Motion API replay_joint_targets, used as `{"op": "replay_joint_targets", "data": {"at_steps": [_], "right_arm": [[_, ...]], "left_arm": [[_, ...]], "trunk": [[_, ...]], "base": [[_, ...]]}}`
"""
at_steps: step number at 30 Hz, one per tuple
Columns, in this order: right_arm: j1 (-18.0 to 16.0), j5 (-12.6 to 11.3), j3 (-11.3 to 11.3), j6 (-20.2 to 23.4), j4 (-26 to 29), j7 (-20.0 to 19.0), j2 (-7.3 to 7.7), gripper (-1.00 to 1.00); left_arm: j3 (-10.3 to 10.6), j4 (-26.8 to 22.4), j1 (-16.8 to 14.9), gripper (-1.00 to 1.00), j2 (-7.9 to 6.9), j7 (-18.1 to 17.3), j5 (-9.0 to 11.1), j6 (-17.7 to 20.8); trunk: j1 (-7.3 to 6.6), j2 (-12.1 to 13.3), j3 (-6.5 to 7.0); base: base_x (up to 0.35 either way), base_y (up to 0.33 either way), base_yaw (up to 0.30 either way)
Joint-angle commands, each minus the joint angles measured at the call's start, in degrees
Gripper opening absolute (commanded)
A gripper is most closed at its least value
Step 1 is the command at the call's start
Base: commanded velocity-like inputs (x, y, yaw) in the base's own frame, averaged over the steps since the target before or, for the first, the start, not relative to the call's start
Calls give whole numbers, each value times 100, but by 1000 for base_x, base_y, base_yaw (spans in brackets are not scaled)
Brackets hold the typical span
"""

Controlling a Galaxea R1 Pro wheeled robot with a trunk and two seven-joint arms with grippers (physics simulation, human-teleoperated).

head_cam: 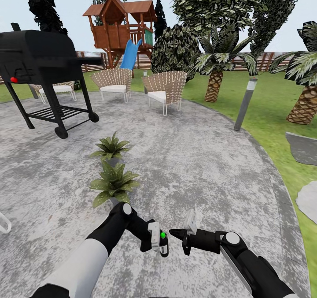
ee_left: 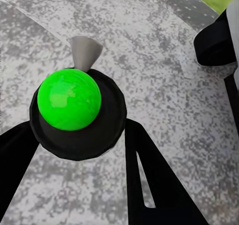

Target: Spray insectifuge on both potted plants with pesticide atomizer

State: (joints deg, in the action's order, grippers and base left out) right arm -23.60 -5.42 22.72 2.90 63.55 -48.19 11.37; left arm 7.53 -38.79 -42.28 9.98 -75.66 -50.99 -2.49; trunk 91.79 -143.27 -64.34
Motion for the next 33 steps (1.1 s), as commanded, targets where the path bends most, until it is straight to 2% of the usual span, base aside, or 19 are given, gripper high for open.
{"op": "replay_joint_targets", "data": {"at_steps": [1,14,17,19,28,33], "right_arm": [[-4,-59,13,33,0,-6,6,-100],[-4,-56,13,27,0,-6,5,-100],[-4,-56,13,27,0,-6,6,-100],[-4,-56,13,27,0,-6,5,-100],[-4,-56,13,28,0,-6,6,-100],[-4,-61,13,28,0,-6,5,-100]], "left_arm": [[0,-8,-1,-100,2,-8,-26,-24],[-6,-155,0,-100,2,11,-5,-14],[3,-155,0,-100,2,8,299,-28],[10,-155,0,-100,2,7,380,-32],[13,-155,0,-100,2,7,397,-32],[196,-123,0,-100,2,128,386,-13]], "trunk": [[-1,-2,-5],[-1,-2,-5],[-1,-2,-5],[-1,-2,-5],[-1,-2,-5],[-1,-2,-5]], "base": [[0,0,0],[0,0,0],[0,0,0],[0,0,0],[0,0,0],[0,0,0]]}}
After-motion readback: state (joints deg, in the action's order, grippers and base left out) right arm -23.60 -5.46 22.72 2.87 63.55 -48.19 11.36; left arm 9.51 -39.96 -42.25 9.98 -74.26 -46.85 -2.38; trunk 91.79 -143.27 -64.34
